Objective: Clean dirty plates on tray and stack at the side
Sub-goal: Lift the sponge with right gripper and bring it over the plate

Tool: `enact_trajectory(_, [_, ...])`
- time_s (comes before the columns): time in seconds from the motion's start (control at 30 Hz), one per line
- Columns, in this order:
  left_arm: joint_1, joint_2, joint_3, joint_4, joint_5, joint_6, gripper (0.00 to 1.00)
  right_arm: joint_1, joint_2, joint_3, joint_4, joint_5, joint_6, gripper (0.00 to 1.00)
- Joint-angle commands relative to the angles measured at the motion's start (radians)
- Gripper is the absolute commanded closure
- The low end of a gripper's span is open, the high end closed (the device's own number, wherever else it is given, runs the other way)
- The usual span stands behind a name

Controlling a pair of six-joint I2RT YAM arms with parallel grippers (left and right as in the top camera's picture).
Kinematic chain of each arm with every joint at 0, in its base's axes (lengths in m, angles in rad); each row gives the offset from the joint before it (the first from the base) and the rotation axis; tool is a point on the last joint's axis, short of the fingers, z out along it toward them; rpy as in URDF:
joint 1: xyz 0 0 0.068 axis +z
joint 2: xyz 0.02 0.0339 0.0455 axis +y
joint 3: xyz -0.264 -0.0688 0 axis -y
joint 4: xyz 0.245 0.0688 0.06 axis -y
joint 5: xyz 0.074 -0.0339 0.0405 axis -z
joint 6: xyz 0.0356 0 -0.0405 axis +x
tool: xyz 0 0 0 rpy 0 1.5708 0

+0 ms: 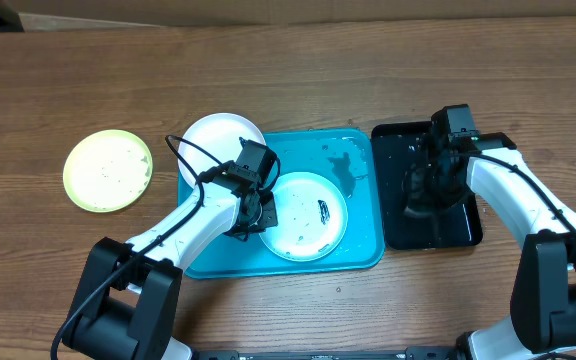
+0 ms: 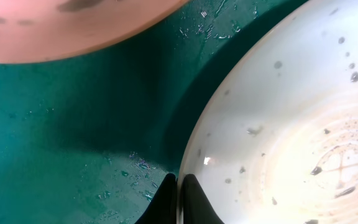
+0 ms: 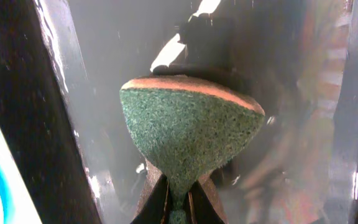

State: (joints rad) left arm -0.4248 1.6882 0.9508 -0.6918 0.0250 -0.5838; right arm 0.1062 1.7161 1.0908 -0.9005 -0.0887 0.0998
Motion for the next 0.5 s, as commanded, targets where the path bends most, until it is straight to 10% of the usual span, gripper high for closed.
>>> enact_trajectory(0.0, [0.001,0.011,0.012,-0.001,-0.003,0.008,0.96,0.005,-0.023,0.098,-0.041,0.005,-0.002,0.96])
enact_trajectory(0.47, [0.045,0.011,0.012,-0.037,-0.021,-0.131,0.96,0.006,-0.02,0.171,-0.135,-0.071,-0.002,0.96])
